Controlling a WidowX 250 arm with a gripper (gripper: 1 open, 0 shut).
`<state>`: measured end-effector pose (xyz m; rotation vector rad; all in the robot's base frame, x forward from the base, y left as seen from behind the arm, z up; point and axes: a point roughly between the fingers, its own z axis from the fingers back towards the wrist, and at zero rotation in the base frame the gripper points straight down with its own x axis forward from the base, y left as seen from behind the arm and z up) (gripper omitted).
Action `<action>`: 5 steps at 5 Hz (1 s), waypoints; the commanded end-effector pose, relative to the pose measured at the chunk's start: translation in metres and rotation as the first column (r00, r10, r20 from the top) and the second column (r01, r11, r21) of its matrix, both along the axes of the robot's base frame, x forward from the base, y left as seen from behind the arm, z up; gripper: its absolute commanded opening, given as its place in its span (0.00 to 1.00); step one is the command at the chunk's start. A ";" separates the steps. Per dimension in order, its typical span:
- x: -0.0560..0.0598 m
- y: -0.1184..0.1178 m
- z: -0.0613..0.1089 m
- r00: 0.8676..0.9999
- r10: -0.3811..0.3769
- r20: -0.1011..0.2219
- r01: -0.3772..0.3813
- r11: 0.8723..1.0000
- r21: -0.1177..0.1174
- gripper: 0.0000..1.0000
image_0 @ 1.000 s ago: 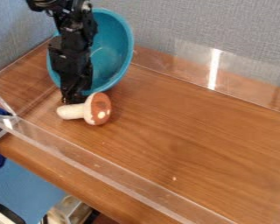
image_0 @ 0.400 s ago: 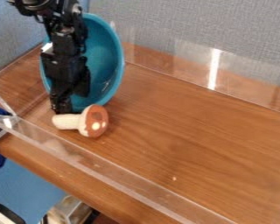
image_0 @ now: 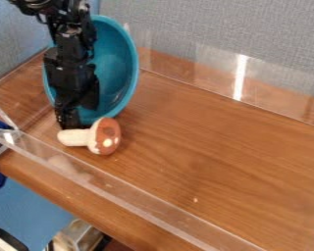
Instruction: Remove the mushroom from inside the blue bowl and put it on the table
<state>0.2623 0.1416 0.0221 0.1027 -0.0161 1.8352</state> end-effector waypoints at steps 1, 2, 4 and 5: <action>-0.006 0.009 0.009 1.000 -0.004 -0.003 0.004 1.000 -0.010 1.00; -0.009 0.015 0.016 1.000 -0.024 -0.003 0.024 1.000 -0.018 1.00; 0.000 0.010 0.008 1.000 -0.014 -0.007 0.013 0.999 -0.030 1.00; 0.003 0.013 0.005 0.996 -0.090 -0.012 0.089 0.995 -0.036 1.00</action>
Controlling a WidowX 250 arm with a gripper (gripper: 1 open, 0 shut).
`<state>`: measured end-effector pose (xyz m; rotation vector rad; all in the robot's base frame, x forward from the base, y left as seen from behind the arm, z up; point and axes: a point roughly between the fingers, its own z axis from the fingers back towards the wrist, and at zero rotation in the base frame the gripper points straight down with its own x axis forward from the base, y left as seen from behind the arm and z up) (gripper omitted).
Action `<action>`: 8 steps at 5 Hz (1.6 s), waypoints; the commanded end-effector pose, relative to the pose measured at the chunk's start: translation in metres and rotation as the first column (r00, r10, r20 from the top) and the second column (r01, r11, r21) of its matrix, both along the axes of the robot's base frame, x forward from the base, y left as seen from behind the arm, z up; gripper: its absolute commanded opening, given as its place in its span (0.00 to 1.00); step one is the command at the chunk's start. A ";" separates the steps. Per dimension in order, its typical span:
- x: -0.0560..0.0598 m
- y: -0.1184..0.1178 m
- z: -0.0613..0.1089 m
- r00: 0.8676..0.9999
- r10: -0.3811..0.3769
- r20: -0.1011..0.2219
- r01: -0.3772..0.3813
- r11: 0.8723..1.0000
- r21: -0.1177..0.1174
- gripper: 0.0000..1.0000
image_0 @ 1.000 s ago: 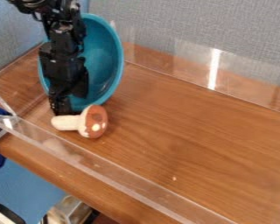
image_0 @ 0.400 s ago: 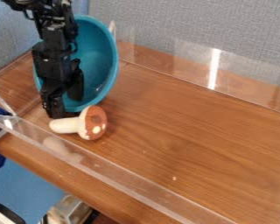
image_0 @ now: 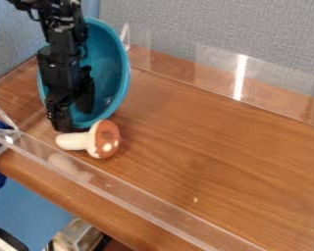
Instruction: Remove the mushroom from inside the blue bowl and put it on the table
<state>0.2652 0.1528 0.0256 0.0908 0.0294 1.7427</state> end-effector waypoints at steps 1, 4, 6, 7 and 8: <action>0.001 0.006 -0.001 0.997 -0.074 0.001 0.074 0.997 -0.002 1.00; 0.007 0.021 -0.008 0.998 -0.062 -0.018 0.062 0.998 -0.017 1.00; 0.012 0.019 -0.010 0.988 -0.150 -0.028 0.149 0.989 -0.020 1.00; 0.013 0.018 -0.011 0.973 -0.230 -0.033 0.229 0.973 -0.018 1.00; 0.006 0.013 -0.012 0.965 -0.259 -0.038 0.259 0.966 -0.017 1.00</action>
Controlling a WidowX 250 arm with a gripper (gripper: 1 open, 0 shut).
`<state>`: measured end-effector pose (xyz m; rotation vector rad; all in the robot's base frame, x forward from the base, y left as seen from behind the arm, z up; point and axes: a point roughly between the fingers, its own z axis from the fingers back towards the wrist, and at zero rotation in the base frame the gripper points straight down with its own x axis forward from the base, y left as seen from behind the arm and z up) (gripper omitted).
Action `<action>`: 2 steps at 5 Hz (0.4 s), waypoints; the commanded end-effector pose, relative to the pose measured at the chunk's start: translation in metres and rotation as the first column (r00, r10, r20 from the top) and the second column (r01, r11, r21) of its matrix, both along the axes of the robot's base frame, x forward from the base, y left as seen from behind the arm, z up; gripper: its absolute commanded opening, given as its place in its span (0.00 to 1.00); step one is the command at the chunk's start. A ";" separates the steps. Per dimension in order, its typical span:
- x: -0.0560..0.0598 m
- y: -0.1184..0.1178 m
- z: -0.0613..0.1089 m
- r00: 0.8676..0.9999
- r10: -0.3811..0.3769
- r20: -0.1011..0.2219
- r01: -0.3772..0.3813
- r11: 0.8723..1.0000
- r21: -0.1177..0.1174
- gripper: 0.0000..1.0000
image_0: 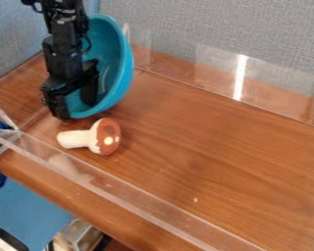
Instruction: Remove the mushroom from inside the blue bowl and put it on the table
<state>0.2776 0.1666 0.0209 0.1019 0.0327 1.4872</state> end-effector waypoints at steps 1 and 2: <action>-0.014 -0.006 -0.006 0.999 -0.036 -0.029 0.036 0.999 -0.003 1.00; -0.016 -0.004 -0.004 0.999 0.013 -0.035 -0.013 1.000 0.000 1.00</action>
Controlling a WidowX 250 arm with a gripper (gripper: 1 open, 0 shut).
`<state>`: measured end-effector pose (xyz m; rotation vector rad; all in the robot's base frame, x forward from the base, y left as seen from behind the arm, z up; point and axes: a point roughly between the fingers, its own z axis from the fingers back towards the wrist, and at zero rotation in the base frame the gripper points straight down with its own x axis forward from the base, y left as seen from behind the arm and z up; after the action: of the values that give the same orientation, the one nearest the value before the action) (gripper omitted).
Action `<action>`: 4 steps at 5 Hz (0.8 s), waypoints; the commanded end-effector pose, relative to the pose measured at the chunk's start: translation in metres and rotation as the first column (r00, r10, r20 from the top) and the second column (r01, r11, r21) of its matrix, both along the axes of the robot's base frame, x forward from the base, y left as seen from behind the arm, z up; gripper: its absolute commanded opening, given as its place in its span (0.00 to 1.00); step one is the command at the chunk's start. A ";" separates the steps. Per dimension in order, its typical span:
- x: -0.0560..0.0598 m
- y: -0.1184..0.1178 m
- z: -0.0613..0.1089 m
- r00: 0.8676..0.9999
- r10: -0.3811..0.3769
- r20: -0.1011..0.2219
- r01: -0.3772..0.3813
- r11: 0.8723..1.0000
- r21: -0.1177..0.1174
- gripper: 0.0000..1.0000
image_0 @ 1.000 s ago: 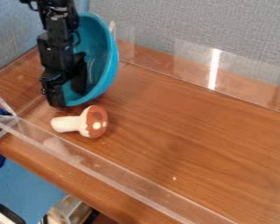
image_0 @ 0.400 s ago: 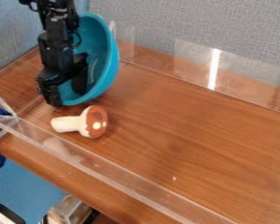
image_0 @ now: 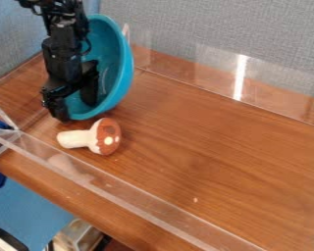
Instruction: Remove the mushroom from inside the blue bowl and put it on the table
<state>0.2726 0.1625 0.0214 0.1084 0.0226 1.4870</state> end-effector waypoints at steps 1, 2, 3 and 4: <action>-0.013 0.004 -0.003 0.997 0.064 -0.042 -0.064 0.998 -0.008 1.00; -0.015 0.007 -0.002 0.992 0.114 -0.047 -0.114 0.993 -0.004 1.00; -0.016 0.011 0.002 0.995 0.091 -0.051 -0.091 0.996 -0.001 1.00; -0.017 0.016 0.005 0.996 0.068 -0.056 -0.068 0.998 0.002 1.00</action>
<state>0.2671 0.1661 0.0251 0.1360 0.0576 1.5243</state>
